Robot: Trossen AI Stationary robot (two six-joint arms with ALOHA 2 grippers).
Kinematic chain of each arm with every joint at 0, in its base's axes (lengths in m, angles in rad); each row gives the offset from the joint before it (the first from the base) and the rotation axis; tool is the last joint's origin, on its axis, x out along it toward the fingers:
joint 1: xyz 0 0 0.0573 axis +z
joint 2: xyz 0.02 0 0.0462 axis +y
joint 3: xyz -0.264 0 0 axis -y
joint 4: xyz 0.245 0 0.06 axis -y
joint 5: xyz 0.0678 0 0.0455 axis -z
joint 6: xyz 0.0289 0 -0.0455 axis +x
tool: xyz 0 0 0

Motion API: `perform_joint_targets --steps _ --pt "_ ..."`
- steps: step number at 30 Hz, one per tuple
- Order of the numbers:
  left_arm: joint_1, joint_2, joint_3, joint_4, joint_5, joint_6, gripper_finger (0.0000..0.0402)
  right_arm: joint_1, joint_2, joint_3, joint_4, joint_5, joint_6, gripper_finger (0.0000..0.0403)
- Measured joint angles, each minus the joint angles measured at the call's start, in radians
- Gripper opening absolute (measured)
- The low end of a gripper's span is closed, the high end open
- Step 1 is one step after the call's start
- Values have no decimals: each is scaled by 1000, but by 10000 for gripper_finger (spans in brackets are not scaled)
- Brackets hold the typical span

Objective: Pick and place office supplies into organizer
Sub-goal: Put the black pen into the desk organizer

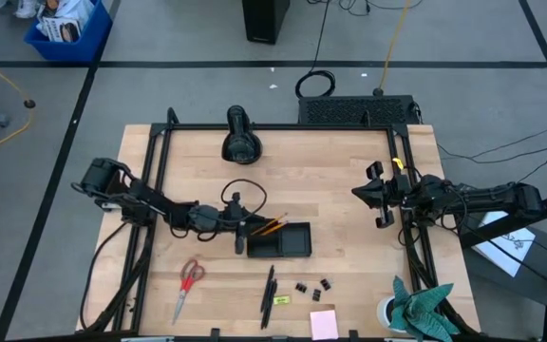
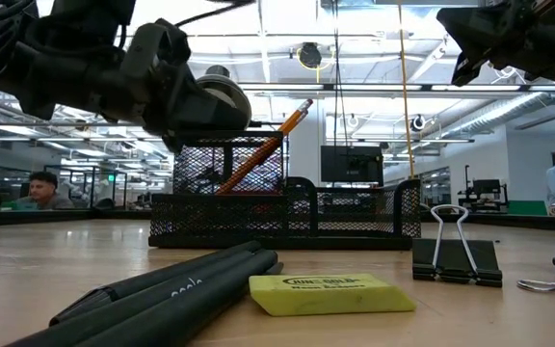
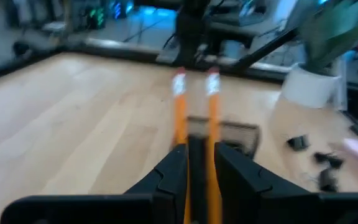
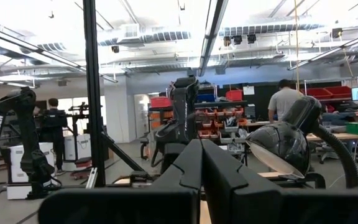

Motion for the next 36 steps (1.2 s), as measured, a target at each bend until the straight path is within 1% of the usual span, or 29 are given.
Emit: perform_joint_targets --steps 3,4,5,6,7,9,11,12,13,14,15,17,19,23,28,31,33,36 --pt "-28 -9 23 99 9 36 85 0 0 0 0 0 0 0" --pt "-40 -23 40 83 3 32 85 0 0 0 0 0 0 0" --pt "-53 -37 69 26 -10 12 84 0 0 0 0 2 0 0" --pt "-69 -49 110 -73 -22 -10 82 0 0 0 0 7 0 0" --pt "-87 -61 160 -221 -41 -33 78 0 0 0 -1 19 0 0" --pt "-134 -67 290 -617 -121 -115 66 0 0 0 -5 29 0 0" --pt "-175 -37 450 -1002 -186 -264 53 0 0 0 -14 34 -3 0" --pt "-194 -11 522 -1141 -193 -350 47 0 2 0 -16 38 -4 0" --pt "-216 17 587 -1251 -191 -418 42 0 3 0 -18 45 -4 0" --pt "-234 47 640 -1320 -176 -460 38 0 3 0 -21 48 -3 0" --pt "-255 78 687 -1353 -155 -477 35 0 4 0 -21 49 -4 0" --pt "-299 139 767 -1344 -113 -472 30 0 4 0 -21 49 -9 0" --pt "-335 202 833 -1331 -96 -466 23 0 4 0 -20 49 -15 0" --pt "-375 314 920 -1342 -105 -486 4 0 4 0 -18 48 -15 0" --pt "-367 415 947 -1318 -122 -579 16 0 4 0 -20 46 -14 0" --pt "-343 462 947 -1246 -96 -573 17 0 4 0 -22 45 -14 0" --pt "-331 474 947 -1198 -71 -561 11 0 5 0 -23 44 -14 0" --pt "-331 475 947 -1173 -53 -560 3 0 5 0 -23 44 -1 0"
